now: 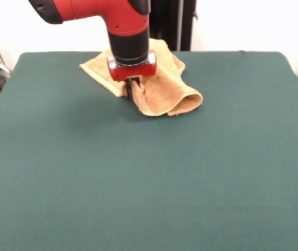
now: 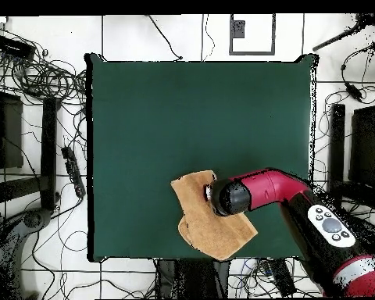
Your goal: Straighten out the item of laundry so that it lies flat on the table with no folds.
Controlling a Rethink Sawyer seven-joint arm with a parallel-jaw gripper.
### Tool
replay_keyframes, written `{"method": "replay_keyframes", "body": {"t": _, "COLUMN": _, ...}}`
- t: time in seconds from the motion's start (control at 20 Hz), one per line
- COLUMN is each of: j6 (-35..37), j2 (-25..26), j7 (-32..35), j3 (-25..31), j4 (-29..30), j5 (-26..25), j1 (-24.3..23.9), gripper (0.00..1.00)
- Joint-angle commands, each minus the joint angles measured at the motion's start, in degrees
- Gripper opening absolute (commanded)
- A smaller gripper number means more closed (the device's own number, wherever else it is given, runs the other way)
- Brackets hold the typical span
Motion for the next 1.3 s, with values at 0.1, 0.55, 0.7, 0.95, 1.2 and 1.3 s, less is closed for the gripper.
{"method": "replay_keyframes", "body": {"t": 0.1, "j6": -11.9, "j2": 2.1, "j7": 4.2, "j3": -2.5, "j4": -6.2, "j5": -5.4, "j1": 4.1, "gripper": 0.00}}
{"method": "replay_keyframes", "body": {"t": 0.55, "j6": -25.0, "j2": 2.9, "j7": 4.4, "j3": -5.7, "j4": -8.3, "j5": -9.7, "j1": 7.6, "gripper": 0.00}}
{"method": "replay_keyframes", "body": {"t": 0.7, "j6": -26.0, "j2": 2.3, "j7": 4.1, "j3": -7.4, "j4": -8.9, "j5": -10.4, "j1": 9.1, "gripper": 0.00}}
{"method": "replay_keyframes", "body": {"t": 0.95, "j6": -24.7, "j2": 1.9, "j7": 0.8, "j3": -7.4, "j4": -10.0, "j5": -11.5, "j1": 9.7, "gripper": 0.00}}
{"method": "replay_keyframes", "body": {"t": 1.2, "j6": -26.0, "j2": 0.6, "j7": 1.0, "j3": -8.5, "j4": -10.5, "j5": -12.5, "j1": 10.5, "gripper": 0.00}}
{"method": "replay_keyframes", "body": {"t": 1.3, "j6": -24.5, "j2": 1.0, "j7": -1.7, "j3": -6.4, "j4": -10.4, "j5": -12.0, "j1": 8.6, "gripper": 0.00}}
